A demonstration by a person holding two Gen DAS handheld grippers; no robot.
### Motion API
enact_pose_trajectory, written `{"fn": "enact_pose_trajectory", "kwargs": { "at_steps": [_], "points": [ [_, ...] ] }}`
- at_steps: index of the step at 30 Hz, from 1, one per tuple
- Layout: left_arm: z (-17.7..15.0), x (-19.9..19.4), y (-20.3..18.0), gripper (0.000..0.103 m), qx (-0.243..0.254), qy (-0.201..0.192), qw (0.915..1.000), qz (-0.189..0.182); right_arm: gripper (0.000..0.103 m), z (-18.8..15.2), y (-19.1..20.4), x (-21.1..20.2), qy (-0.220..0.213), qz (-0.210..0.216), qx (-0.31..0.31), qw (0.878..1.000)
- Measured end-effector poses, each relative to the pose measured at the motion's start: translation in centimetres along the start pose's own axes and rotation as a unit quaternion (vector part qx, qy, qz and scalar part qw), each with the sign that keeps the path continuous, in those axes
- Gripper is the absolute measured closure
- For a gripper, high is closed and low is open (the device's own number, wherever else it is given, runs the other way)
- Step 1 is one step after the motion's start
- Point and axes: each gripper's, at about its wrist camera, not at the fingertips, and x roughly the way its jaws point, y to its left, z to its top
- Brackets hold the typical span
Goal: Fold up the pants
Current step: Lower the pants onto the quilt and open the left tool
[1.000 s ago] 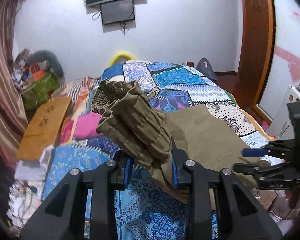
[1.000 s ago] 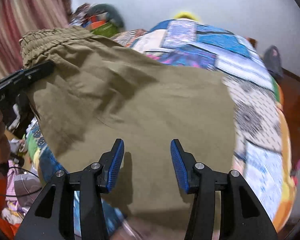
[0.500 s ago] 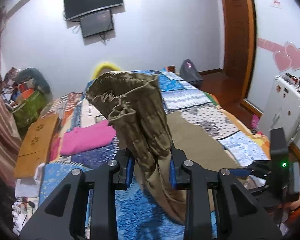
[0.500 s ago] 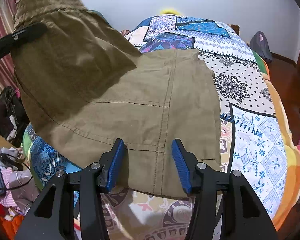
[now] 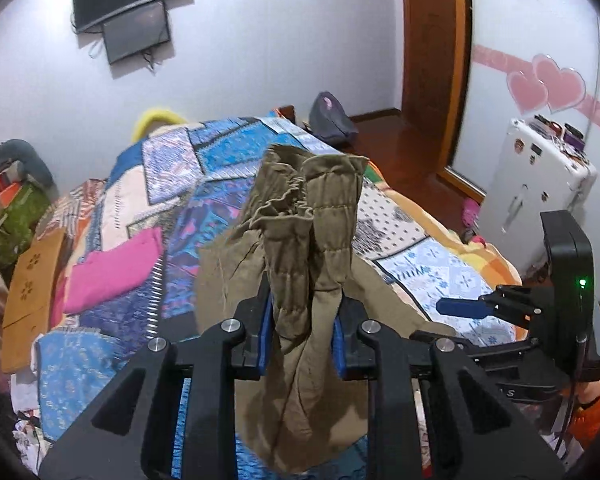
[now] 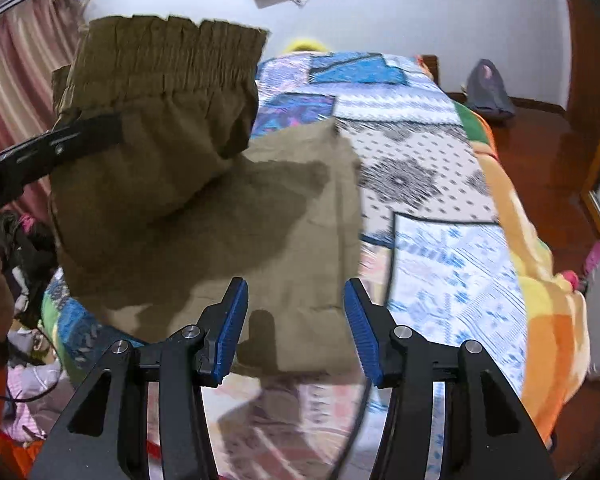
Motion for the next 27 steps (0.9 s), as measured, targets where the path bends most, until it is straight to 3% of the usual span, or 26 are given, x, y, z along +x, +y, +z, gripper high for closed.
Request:
{"fn": "enact_pose_trajectory", "kwargs": {
  "at_steps": [4,14,17,19,21,27],
  "points": [
    [-0.4,1.7,-1.3,0.079,0.002,0.021,0.9997,-0.016,0.056,-1.2,-0.3,1.4,0.022,-0.001,0.004,1.000],
    [-2.4,4.6,-4.1,0.076,0.021,0.076,0.9961,-0.040,0.056,-1.6,-1.2,0.9,0.014,-0.004,0.014,1.000],
    [-2.9,4.6,-4.1,0.065,0.012,0.091,0.9944,-0.052,0.056,-1.7,-1.6,0.4,0.013,-0.009,0.016,1.000],
    [-3.1,4.2,-3.9,0.039,0.001,0.093,0.9931,-0.071,0.056,-1.7,-1.8,0.0,0.010,-0.013,0.019,1.000],
    [-3.2,3.4,-3.8,0.035,-0.005,0.084,0.9934,-0.078,0.056,-1.6,-2.0,-0.6,0.005,-0.018,0.020,1.000],
    [-2.3,0.5,-1.9,0.035,-0.018,0.045,0.9960,-0.075,0.056,-0.4,-2.2,-3.3,-0.032,-0.024,0.025,0.999]
  ]
}}
